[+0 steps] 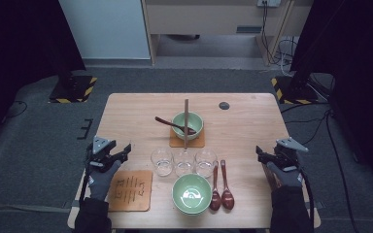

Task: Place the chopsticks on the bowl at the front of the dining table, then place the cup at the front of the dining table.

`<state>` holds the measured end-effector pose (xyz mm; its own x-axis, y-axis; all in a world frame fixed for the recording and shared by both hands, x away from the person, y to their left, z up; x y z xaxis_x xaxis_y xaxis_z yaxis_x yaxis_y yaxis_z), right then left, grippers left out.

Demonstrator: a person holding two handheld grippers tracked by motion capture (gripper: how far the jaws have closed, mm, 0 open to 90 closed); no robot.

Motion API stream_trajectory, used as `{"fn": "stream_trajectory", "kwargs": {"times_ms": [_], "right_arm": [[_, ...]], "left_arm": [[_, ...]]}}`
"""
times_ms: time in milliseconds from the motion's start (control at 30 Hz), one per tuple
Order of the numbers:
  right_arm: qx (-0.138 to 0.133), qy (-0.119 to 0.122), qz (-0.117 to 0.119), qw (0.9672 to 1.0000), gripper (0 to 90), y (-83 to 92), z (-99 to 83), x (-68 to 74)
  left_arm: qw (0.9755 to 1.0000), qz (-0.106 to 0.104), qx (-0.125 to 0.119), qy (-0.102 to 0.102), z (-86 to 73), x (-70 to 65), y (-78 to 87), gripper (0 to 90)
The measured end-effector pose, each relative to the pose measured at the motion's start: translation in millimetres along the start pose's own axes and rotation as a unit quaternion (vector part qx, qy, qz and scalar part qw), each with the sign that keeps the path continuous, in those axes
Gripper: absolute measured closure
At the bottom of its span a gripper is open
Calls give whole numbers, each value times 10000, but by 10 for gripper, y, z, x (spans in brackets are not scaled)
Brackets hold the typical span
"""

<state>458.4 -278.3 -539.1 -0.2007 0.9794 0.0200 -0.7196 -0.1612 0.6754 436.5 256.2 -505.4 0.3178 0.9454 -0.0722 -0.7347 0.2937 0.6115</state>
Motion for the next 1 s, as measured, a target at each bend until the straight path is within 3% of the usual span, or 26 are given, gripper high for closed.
{"fn": "stream_trajectory", "kwargs": {"times_ms": [300, 633, 1000], "right_arm": [[234, -165, -220, 9993, 144, -89, -167, -196], [323, -250, -392, 9984, 136, -116, -236, -328], [389, -292, -408, 9980, 136, -133, -269, -386]], "left_arm": [[9982, -505, -100, -308, 120, -370, 150, 370], [9948, -795, -81, -634, 186, -682, 258, 371], [9919, -872, 457, -802, 108, -829, 32, 377]]}}
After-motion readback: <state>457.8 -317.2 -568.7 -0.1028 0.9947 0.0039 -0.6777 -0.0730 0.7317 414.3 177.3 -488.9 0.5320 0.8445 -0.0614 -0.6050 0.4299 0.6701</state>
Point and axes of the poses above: each handheld gripper's, and its own axes: y roughly backward along the jaws, z roughly out of its top, x roughly to its left, the point moved 7 cm from there along -y, roughly forward along the jaws, and after that the axes turned 12 degrees about x, right-handed, at the moved point
